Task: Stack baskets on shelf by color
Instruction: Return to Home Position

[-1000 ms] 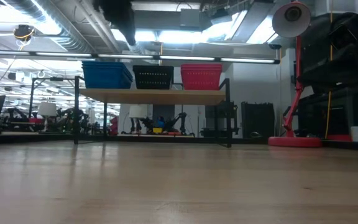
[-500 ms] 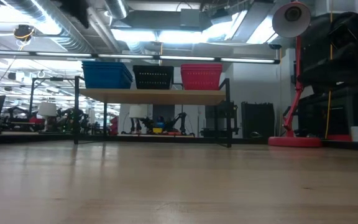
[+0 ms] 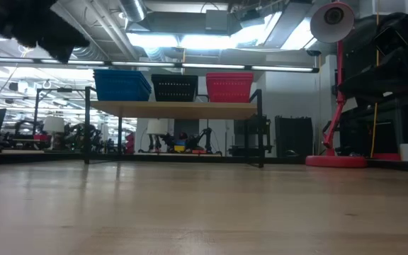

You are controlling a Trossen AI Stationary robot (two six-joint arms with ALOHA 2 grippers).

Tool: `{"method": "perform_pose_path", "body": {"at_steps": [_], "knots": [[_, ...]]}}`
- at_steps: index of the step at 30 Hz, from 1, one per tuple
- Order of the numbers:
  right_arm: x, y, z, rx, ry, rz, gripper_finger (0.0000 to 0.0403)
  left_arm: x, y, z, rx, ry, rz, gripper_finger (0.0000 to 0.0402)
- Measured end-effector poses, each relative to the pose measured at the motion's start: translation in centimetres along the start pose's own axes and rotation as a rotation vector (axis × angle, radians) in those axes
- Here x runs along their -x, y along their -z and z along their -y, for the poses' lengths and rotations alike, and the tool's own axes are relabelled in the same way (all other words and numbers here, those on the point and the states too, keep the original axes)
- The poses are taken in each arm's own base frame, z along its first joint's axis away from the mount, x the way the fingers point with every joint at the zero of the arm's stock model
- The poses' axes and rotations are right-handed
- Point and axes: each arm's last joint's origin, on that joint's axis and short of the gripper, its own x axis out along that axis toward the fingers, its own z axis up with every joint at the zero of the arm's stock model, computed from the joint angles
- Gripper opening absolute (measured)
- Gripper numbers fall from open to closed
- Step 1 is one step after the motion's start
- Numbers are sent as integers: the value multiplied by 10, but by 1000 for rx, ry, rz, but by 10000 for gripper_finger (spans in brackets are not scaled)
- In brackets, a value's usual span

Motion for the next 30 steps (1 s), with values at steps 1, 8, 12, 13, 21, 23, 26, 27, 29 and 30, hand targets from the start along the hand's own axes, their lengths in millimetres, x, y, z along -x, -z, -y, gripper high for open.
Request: {"method": "perform_pose_path", "body": {"at_steps": [1,8,12,13,21,23,26,27,29,30], "knots": [[0,0,0,-1,0,0,81,0,8,0,-1,5,32,86],[0,0,0,-1,0,0,81,2,48,-3,8,16,170,86],[0,-1,0,-16,-1,10,81,-6,64,-3,-55,22,221,86],[0,-1,0,-9,-2,14,81,-6,64,-2,-62,28,252,86],[0,-2,0,38,-2,17,81,-5,59,-4,43,0,295,86],[0,-2,0,57,-2,22,81,-5,59,-4,44,1,292,86],[0,-2,0,106,-2,21,81,-5,59,-4,15,-4,296,86],[0,-2,0,124,-3,22,81,-5,59,-4,5,-5,296,86],[0,-2,-1,133,-15,24,81,-5,59,-4,-5,-7,296,86],[0,-3,-1,134,-35,26,81,-5,59,-4,-15,-8,295,86]]}}
